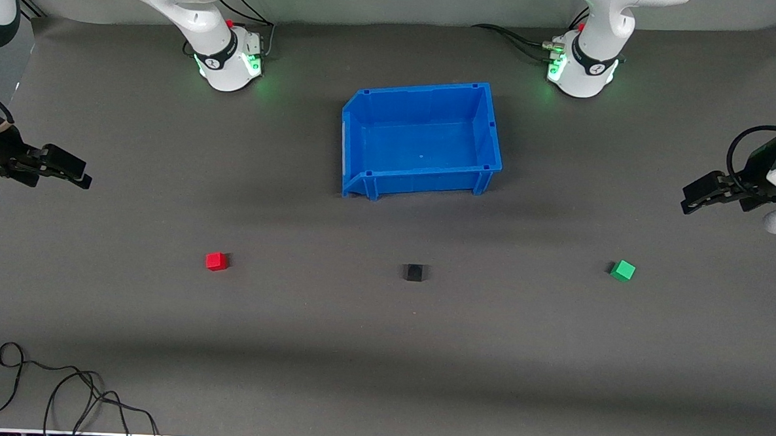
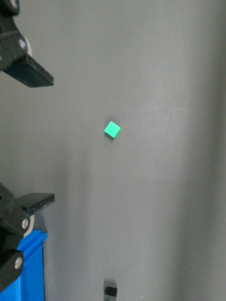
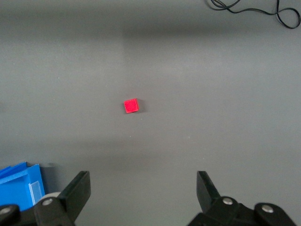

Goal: Attach green and red cubes to black cube

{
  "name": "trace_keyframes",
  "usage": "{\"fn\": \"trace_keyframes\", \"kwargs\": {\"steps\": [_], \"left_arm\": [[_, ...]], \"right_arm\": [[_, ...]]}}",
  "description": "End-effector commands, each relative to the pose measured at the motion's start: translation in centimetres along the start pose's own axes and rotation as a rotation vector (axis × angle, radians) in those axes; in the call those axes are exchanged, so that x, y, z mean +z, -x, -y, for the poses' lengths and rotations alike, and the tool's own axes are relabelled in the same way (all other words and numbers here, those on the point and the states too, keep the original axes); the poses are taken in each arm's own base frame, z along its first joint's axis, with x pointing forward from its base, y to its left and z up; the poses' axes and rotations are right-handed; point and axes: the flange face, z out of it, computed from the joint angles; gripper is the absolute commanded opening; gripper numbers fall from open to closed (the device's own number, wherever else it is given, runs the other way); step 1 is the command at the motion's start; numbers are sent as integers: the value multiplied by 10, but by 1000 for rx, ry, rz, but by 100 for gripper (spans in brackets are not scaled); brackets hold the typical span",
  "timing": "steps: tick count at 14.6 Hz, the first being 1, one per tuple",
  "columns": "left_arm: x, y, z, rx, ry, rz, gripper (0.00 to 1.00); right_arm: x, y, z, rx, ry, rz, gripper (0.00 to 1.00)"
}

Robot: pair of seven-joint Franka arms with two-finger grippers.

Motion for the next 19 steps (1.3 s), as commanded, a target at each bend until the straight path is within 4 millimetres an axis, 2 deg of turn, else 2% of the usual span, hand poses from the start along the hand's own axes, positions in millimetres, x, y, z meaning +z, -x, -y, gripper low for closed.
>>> {"fn": "trace_keyframes", "kwargs": {"steps": [1, 5, 8, 10, 13, 15, 17, 18, 19], "left_arm": [[-2, -5, 2, 24, -1, 5, 99], [-10, -9, 3, 4, 0, 22, 100], [1, -13, -3, 6, -13, 53, 100], [16, -16, 6, -14, -18, 82, 100], [55, -30, 34, -171, -28, 128, 100], [94, -46, 44, -343, -37, 151, 100], [124, -49, 46, -423, -37, 141, 100], [140, -50, 47, -534, -37, 118, 98], [158, -49, 47, -609, -35, 94, 98]], "right_arm": [[-6, 1, 4, -4, -15, -7, 100], [-6, 0, 7, -7, -15, -7, 100], [-6, 0, 6, -3, -18, -8, 100], [-6, -1, 7, 28, -27, -8, 100], [-4, -6, 11, 335, -81, 8, 100], [-3, -10, 18, 665, -130, 42, 100], [8, -14, 26, 948, -124, 84, 100], [12, -14, 40, 1022, -120, 100, 100], [20, -16, 45, 1116, -112, 123, 100]]}}
